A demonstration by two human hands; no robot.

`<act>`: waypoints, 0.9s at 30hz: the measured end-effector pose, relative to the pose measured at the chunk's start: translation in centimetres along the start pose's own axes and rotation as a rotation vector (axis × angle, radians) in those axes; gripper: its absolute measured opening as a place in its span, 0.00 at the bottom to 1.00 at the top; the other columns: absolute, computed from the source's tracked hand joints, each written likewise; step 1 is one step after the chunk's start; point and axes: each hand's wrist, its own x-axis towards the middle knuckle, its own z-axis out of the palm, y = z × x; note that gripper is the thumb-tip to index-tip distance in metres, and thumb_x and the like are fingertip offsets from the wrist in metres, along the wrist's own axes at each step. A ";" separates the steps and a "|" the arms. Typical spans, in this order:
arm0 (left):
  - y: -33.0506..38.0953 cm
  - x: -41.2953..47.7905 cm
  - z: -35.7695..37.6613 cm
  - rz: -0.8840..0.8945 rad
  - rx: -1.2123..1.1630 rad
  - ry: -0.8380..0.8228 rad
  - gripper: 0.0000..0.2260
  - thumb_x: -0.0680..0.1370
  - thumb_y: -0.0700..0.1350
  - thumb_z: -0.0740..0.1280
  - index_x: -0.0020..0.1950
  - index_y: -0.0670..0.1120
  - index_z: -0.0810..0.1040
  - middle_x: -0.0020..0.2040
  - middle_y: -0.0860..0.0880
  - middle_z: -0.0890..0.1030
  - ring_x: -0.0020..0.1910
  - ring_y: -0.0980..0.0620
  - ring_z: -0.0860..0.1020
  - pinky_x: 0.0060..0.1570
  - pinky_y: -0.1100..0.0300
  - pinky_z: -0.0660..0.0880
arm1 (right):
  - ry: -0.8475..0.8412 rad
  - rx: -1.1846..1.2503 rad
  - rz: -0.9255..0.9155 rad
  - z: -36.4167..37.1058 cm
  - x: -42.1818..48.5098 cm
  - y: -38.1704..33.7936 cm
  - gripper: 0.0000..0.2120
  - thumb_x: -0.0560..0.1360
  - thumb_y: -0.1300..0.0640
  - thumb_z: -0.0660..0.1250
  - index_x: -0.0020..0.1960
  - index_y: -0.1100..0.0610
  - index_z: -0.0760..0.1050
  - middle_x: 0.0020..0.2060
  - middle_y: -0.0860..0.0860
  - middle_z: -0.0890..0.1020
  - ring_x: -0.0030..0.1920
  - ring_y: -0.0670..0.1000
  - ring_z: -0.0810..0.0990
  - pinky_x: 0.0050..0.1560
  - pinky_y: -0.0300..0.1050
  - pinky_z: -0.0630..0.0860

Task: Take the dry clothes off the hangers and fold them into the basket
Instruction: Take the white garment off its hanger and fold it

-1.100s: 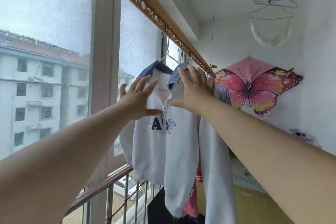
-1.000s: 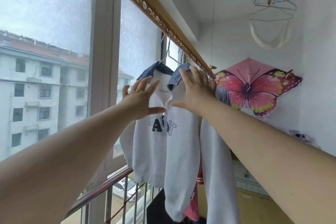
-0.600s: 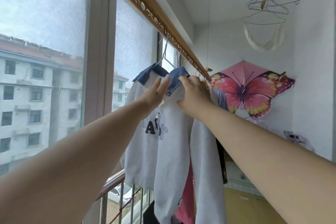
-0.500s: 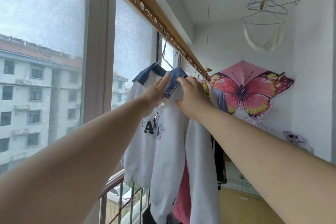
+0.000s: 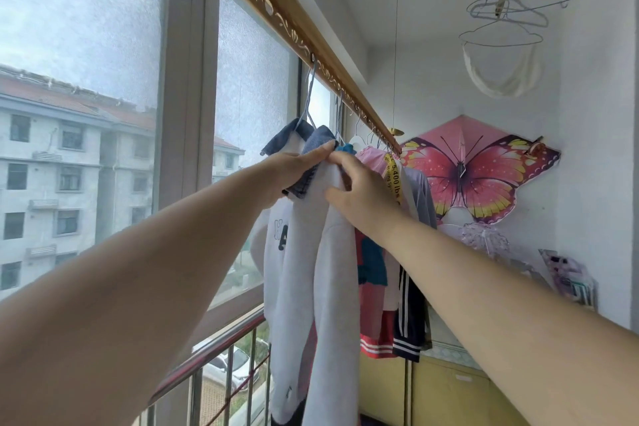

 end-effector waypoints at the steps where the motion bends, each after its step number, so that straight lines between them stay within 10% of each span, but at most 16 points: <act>1: 0.2 -0.3 -0.1 0.009 0.043 -0.007 0.30 0.61 0.69 0.71 0.49 0.47 0.79 0.51 0.45 0.81 0.51 0.48 0.79 0.59 0.52 0.75 | 0.002 0.039 0.013 0.1 -0.1 0.2 0.21 0.76 0.58 0.63 0.67 0.47 0.67 0.60 0.54 0.75 0.57 0.52 0.77 0.52 0.39 0.77; 4: 0.7 -0.7 -0.5 0.034 0.125 -0.034 0.37 0.55 0.67 0.74 0.57 0.46 0.78 0.53 0.45 0.80 0.51 0.48 0.78 0.56 0.54 0.76 | -0.030 0.200 0.056 0.6 -0.4 0.5 0.19 0.73 0.57 0.63 0.63 0.47 0.69 0.56 0.51 0.79 0.57 0.51 0.78 0.59 0.52 0.77; 12: 1.8 -1.6 -1.2 0.262 0.552 0.044 0.21 0.67 0.51 0.76 0.57 0.47 0.75 0.47 0.48 0.78 0.44 0.51 0.77 0.44 0.58 0.77 | -0.084 0.540 0.178 0.3 -0.6 1.3 0.22 0.70 0.73 0.56 0.53 0.53 0.79 0.48 0.50 0.82 0.49 0.50 0.80 0.50 0.42 0.73; 18: 1.9 -3.6 -0.2 0.469 0.964 0.131 0.11 0.72 0.38 0.65 0.53 0.48 0.71 0.40 0.48 0.76 0.36 0.48 0.78 0.31 0.58 0.74 | 0.268 0.339 0.231 -0.4 0.8 0.1 0.16 0.77 0.64 0.58 0.63 0.55 0.74 0.54 0.50 0.79 0.46 0.44 0.76 0.39 0.34 0.72; 27: 0.1 -5.0 0.7 0.692 1.138 0.323 0.12 0.73 0.36 0.61 0.53 0.46 0.73 0.40 0.50 0.73 0.41 0.46 0.76 0.36 0.55 0.71 | 0.008 0.259 0.194 -1.1 4.1 -3.4 0.20 0.77 0.44 0.63 0.64 0.53 0.77 0.58 0.52 0.79 0.61 0.53 0.76 0.62 0.48 0.72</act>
